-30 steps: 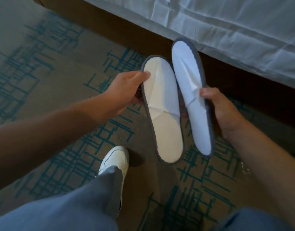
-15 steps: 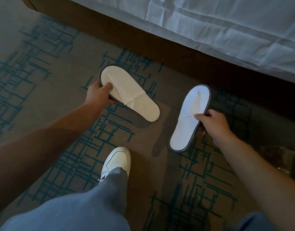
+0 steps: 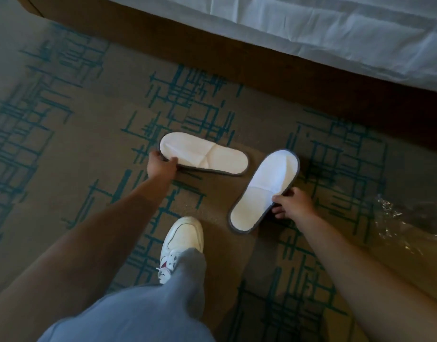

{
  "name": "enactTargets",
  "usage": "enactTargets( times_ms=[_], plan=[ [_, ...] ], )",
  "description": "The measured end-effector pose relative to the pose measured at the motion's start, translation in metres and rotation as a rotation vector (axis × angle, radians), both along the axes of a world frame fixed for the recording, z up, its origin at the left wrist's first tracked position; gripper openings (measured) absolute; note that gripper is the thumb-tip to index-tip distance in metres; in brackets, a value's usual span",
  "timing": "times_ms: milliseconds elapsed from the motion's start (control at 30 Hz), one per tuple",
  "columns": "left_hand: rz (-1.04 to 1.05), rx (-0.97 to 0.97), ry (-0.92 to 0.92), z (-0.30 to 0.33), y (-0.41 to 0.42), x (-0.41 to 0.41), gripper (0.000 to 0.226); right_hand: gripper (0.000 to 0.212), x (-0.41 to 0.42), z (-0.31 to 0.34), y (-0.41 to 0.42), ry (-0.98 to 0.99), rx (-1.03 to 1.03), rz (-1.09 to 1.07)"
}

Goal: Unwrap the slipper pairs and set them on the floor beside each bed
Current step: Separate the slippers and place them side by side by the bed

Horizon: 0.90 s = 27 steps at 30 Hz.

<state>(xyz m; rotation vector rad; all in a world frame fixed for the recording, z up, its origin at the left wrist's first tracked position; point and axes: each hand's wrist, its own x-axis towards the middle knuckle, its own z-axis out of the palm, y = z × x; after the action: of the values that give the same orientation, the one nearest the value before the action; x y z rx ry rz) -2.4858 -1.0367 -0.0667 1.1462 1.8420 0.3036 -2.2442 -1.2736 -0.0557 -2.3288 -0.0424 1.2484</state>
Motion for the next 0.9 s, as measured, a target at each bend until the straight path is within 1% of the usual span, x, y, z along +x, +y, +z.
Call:
enactTargets(
  times_ms=[67, 100, 167, 200, 233, 300, 333, 400, 433, 500, 600, 667, 800, 900],
  plan=[
    [-0.119, 0.027, 0.113, -0.001, -0.001, -0.008, 0.063, 0.059, 0.0, -0.002, -0.002, -0.055, -0.063, 0.058],
    [-0.174, 0.042, 0.179, -0.001, -0.002, -0.01, 0.069, 0.063, 0.002, 0.002, -0.002, -0.113, -0.095, 0.105],
    [-0.289, 0.142, 0.33, 0.002, 0.0, -0.013, 0.081, 0.071, 0.009, 0.013, -0.002, -0.308, -0.153, 0.26],
    [-0.372, 0.23, 0.386, 0.006, 0.002, -0.013, 0.084, 0.075, 0.014, 0.019, -0.002, -0.431, -0.162, 0.383],
    [-0.486, 0.321, 0.417, 0.011, 0.003, -0.01, 0.084, 0.079, 0.017, 0.025, 0.0, -0.541, -0.148, 0.525],
    [-0.823, 0.453, 0.458, 0.018, 0.004, 0.001, 0.076, 0.084, 0.019, 0.039, 0.006, -0.675, -0.102, 0.842],
    [-1.022, 0.484, 0.494, 0.019, 0.005, 0.008, 0.074, 0.085, 0.016, 0.046, 0.011, -0.698, -0.096, 1.0],
    [-1.379, 0.492, 0.577, 0.018, 0.006, 0.025, 0.077, 0.085, 0.008, 0.053, 0.018, -0.678, -0.116, 1.261],
    [-1.515, 0.489, 0.618, 0.017, 0.007, 0.032, 0.082, 0.085, 0.003, 0.055, 0.021, -0.659, -0.131, 1.354],
    [-1.695, 0.509, 0.705, 0.013, 0.012, 0.044, 0.092, 0.085, -0.006, 0.055, 0.027, -0.661, -0.166, 1.473],
    [-1.821, 0.547, 0.803, 0.011, 0.02, 0.052, 0.096, 0.082, -0.017, 0.047, 0.034, -0.722, -0.2, 1.628],
    [-1.846, 0.526, 0.839, 0.013, 0.023, 0.048, 0.094, 0.082, -0.027, 0.038, 0.034, -0.736, -0.238, 1.674],
    [-1.727, 0.441, 0.777, 0.012, 0.024, 0.034, 0.09, 0.089, -0.034, 0.029, 0.03, -0.755, -0.256, 1.626],
    [-1.672, 0.416, 0.748, 0.01, 0.024, 0.03, 0.09, 0.09, -0.029, 0.03, 0.032, -0.773, -0.253, 1.614]
  ],
)
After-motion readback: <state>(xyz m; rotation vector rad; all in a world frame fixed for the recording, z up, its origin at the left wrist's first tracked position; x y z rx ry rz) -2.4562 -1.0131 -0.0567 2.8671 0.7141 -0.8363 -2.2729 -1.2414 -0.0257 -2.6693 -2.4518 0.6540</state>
